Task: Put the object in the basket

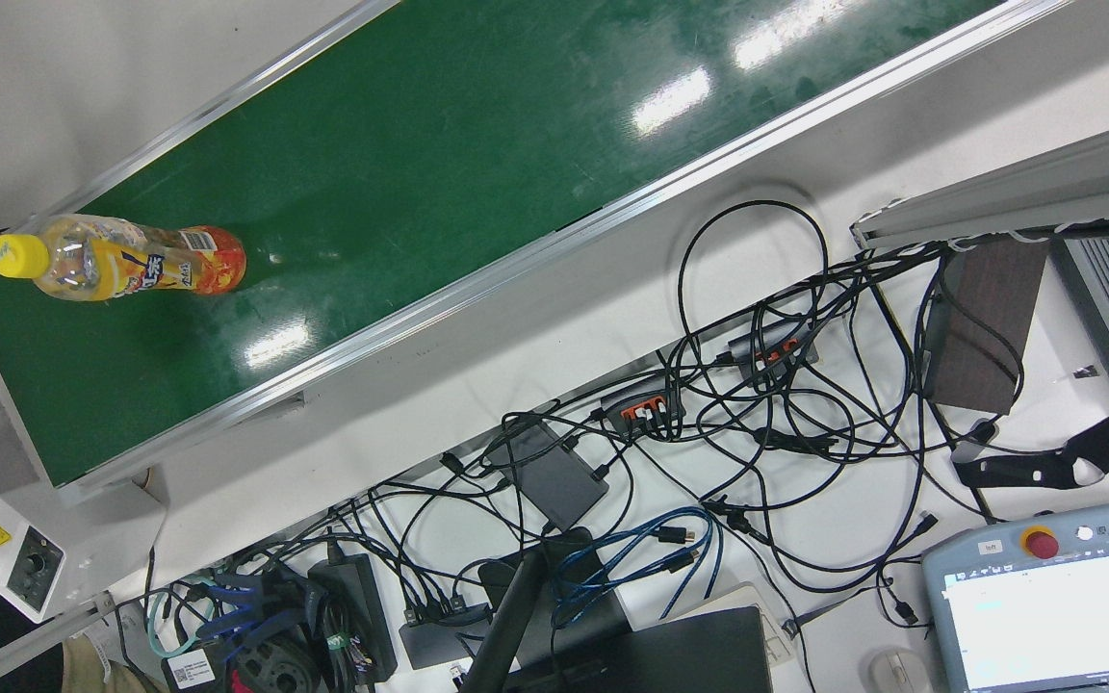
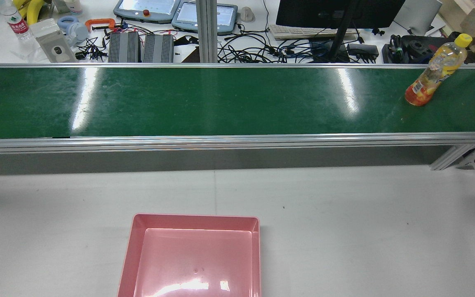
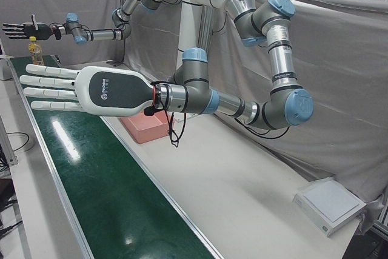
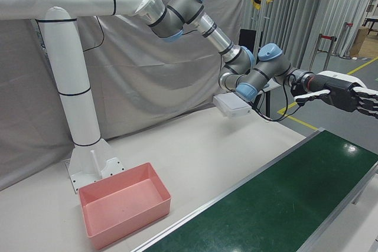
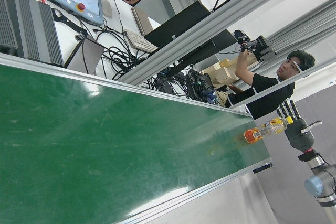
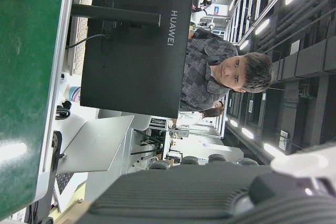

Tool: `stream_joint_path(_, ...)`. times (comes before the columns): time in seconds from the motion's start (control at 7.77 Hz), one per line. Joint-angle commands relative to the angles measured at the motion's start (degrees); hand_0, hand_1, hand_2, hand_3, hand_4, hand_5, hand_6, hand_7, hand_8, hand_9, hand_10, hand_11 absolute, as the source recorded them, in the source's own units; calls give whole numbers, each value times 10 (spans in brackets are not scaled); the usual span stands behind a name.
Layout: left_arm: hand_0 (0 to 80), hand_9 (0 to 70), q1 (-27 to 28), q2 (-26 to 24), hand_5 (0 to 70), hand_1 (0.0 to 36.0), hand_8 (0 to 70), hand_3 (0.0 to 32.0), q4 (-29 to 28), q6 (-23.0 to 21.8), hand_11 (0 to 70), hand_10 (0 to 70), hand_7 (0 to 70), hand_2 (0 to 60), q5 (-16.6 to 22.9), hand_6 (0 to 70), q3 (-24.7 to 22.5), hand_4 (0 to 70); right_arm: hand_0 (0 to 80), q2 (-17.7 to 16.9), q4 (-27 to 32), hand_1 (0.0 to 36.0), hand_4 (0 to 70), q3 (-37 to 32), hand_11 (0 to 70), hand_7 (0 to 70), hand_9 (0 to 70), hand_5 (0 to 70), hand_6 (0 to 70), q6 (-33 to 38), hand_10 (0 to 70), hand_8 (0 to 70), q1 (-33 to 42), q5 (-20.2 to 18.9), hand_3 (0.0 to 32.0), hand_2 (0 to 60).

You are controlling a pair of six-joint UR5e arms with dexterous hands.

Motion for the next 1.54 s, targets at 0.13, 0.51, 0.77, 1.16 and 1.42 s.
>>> stream_joint_path(0.13, 469, 0, 7, -8, 31, 0, 10, 0, 17, 0, 68, 43, 5, 0, -1, 49, -21, 41, 0, 0, 0, 0, 0, 0, 0, 0, 0, 0, 0, 0, 0, 0, 0, 0, 0, 0)
stream_joint_path(0.51, 351, 0, 66, -8, 0, 0, 0, 0, 24, 0, 51, 34, 1, 0, -2, 29, -17, 8, 0, 0, 0, 0, 0, 0, 0, 0, 0, 0, 0, 0, 0, 0, 0, 0, 0, 0)
stream_joint_path(0.77, 364, 0, 79, -8, 0, 0, 0, 0, 17, 2, 57, 38, 10, 0, -4, 29, -18, 1, 0, 0, 0, 0, 0, 0, 0, 0, 0, 0, 0, 0, 0, 0, 0, 0, 0, 0)
stream_joint_path(1.16, 375, 0, 80, -8, 0, 0, 0, 0, 20, 0, 61, 41, 4, 0, -3, 32, -8, 7, 0, 0, 0, 0, 0, 0, 0, 0, 0, 0, 0, 0, 0, 0, -1, 0, 0, 0)
stream_joint_path(1.42, 265, 0, 95, -6, 0, 0, 0, 0, 19, 0, 41, 28, 0, 0, -2, 16, 6, 0, 0, 0, 0, 0, 0, 0, 0, 0, 0, 0, 0, 0, 0, 0, 0, 0, 0, 0)
